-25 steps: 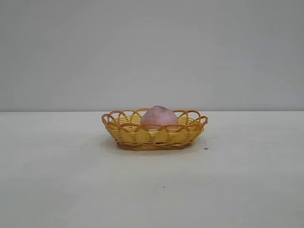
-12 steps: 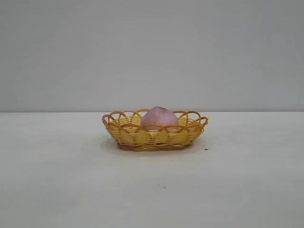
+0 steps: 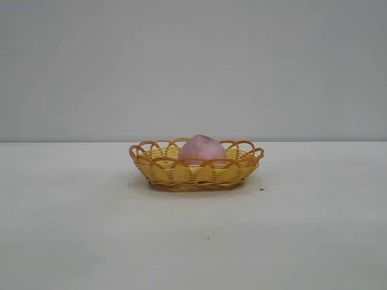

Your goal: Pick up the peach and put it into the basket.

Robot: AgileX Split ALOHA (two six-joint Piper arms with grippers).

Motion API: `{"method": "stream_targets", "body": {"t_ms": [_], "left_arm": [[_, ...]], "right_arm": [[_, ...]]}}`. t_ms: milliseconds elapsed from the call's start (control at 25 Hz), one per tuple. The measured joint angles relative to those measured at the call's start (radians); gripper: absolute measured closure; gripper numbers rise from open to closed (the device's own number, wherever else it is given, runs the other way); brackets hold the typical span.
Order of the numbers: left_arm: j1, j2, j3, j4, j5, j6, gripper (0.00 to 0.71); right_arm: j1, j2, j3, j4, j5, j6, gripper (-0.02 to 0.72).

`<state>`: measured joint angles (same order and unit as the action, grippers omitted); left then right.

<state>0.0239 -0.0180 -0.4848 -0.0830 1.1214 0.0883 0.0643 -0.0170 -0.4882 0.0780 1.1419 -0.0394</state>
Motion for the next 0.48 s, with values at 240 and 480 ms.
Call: {"method": "stream_targets", "body": {"t_ms": [240, 480], "left_arm": [[0.009, 0.000, 0.000, -0.002, 0.000, 0.000, 0.194], [0.009, 0.000, 0.000, -0.002, 0.000, 0.000, 0.194]], "right_arm": [[0.000, 0.000, 0.000, 0.000, 0.000, 0.000, 0.282], [0.000, 0.000, 0.000, 0.000, 0.000, 0.000, 0.282]]}}
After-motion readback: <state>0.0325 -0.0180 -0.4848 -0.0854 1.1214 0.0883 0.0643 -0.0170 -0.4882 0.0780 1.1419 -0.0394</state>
